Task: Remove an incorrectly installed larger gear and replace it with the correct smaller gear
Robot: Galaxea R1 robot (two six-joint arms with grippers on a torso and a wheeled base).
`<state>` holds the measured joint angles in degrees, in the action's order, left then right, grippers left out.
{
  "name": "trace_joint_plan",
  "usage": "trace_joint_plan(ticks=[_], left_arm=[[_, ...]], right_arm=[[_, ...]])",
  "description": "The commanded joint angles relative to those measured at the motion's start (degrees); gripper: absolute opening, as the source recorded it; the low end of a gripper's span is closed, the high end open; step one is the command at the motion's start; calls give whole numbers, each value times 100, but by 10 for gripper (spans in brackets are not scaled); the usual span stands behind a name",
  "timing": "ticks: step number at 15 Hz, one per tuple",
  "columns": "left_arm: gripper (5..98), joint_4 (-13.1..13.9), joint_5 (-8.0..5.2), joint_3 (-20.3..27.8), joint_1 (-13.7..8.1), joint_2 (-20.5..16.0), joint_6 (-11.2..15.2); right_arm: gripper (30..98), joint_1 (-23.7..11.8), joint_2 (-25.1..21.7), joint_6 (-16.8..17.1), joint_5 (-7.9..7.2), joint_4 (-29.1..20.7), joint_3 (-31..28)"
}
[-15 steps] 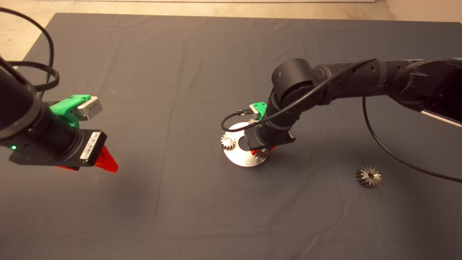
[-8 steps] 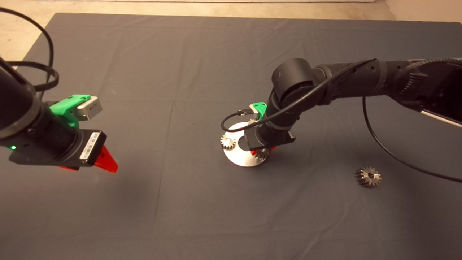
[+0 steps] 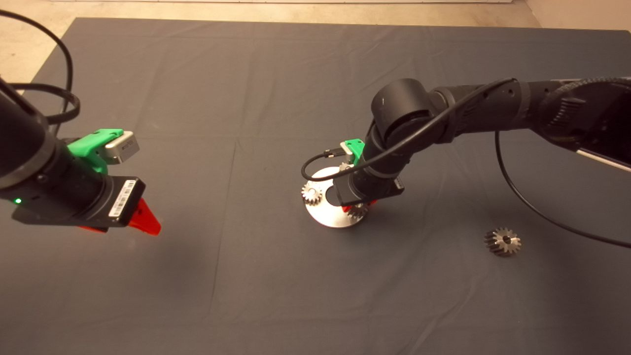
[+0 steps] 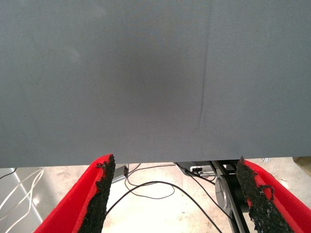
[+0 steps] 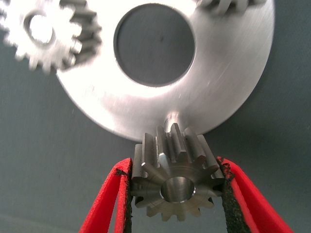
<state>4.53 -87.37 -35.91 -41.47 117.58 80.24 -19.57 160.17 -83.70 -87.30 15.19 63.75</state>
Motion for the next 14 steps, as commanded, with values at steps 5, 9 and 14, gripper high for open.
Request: trace_joint_plan(ticks=[5,9,14], left_arm=[[635,4,-763,-81,-89,-2,-17],[635,-5,-763,-89,-89,-2,-17],[635,-40,-763,-116,-89,16,-17]], right_arm=[[362,-153,-402,-164,2,118,-582],[361,-144,-297,-77,2,153,-295],[361,-136,-139,-76,2,686,-181]])
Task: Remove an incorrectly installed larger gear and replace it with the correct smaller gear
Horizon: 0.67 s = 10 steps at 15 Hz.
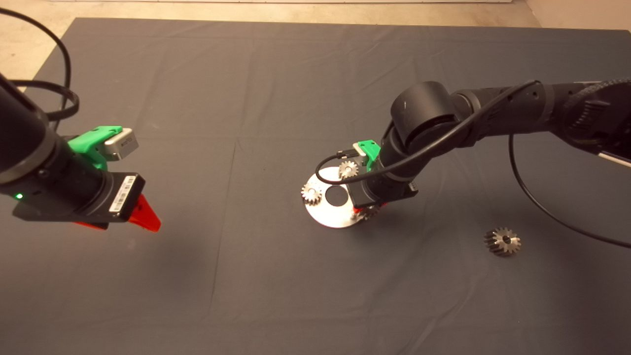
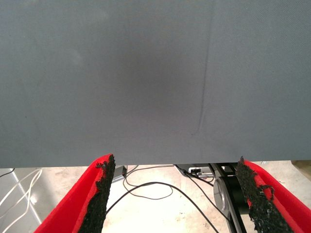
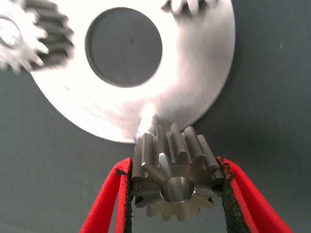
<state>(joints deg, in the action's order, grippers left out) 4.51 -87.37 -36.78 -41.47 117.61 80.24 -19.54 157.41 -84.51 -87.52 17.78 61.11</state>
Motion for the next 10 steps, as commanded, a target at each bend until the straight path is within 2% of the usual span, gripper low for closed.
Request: trace_joint_plan(ticks=[1,4,10], left_arm=[[635,-38,-763,-47,-89,12,-26],[635,-38,-763,-91,-89,21,-61],[635,-38,-763,-100,-89,39,-43]], right_arm=[[361,-138,207,4,33,518,92],[359,-156,357,4,24,543,110],[359,-173,340,-31,24,499,25]])
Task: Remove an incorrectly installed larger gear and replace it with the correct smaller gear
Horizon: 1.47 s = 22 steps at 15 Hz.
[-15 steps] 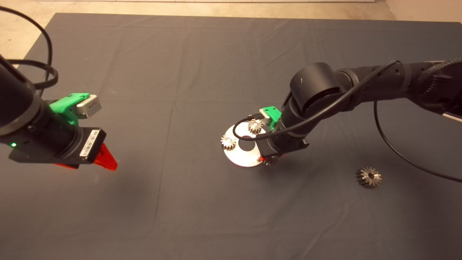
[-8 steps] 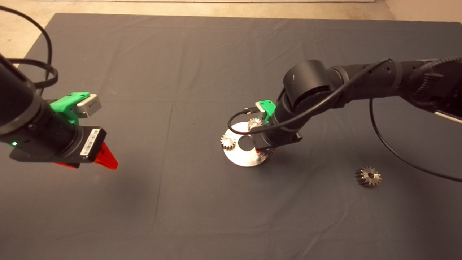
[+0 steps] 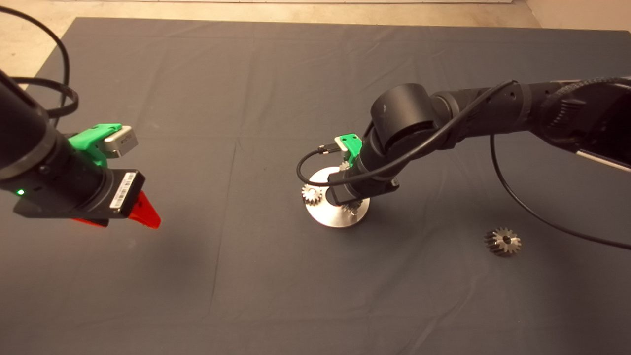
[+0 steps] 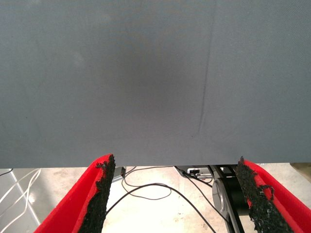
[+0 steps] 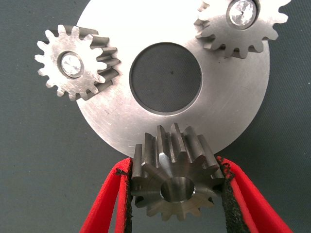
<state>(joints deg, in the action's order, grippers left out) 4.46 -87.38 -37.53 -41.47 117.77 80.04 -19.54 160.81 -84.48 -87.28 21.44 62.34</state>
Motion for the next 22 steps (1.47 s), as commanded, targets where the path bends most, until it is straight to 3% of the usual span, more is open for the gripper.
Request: trace_joint_plan(ticks=[1,18,22], left_arm=[[635,-33,-762,-24,-89,23,-15],[635,-33,-762,2,-93,5,11],[635,-33,-762,20,-89,5,11]], right_arm=[[359,-173,-26,-42,1,132,-136],[359,-112,-44,-81,-8,158,-198],[359,60,-79,-77,-8,167,-185]])
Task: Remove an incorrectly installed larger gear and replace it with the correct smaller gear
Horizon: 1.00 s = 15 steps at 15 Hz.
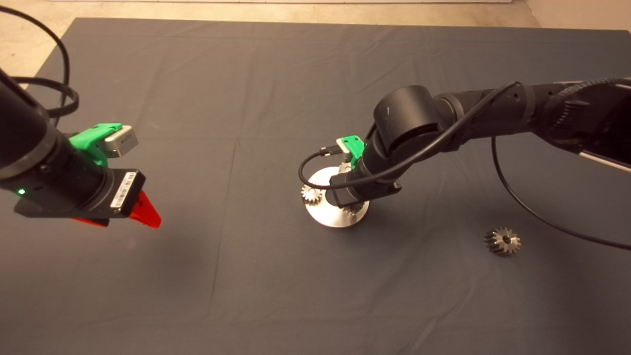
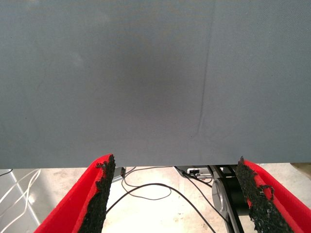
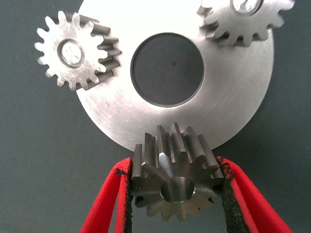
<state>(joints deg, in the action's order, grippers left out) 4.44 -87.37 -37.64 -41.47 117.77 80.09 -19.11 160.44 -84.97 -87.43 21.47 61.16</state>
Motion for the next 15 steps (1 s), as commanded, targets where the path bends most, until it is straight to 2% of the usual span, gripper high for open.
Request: trace_joint_plan(ticks=[1,15], left_arm=[[635,-31,-763,39,-89,6,6],[635,-31,-763,22,-89,32,6]], right_arm=[[360,30,-43,-35,13,165,-53],[359,21,-236,51,-28,156,26]])
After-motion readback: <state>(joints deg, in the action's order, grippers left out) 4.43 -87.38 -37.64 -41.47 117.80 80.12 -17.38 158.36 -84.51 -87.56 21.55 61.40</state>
